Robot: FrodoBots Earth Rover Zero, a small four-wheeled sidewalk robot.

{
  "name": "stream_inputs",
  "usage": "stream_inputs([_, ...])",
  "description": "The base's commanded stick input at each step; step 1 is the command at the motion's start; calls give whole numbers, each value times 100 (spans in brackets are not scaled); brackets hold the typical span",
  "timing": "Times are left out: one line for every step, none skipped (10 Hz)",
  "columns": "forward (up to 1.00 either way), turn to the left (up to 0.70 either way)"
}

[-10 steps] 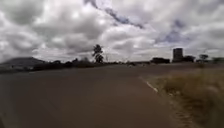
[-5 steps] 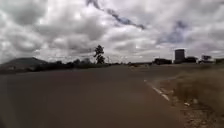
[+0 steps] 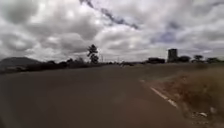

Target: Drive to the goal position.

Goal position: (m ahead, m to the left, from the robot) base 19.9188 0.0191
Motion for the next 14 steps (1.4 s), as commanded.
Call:
stream_inputs([40, -5])
stream_inputs([11, 0])
stream_inputs([0, 0])
stream_inputs([0, 0])
stream_inputs([0, 0])
stream_inputs([0, 0])
stream_inputs([0, 0])
stream_inputs([0, 0])
stream_inputs([0, 0])
stream_inputs([0, 0])
stream_inputs([0, 0])
stream_inputs([8, 0])
stream_inputs([37, 0])
stream_inputs([81, 0])
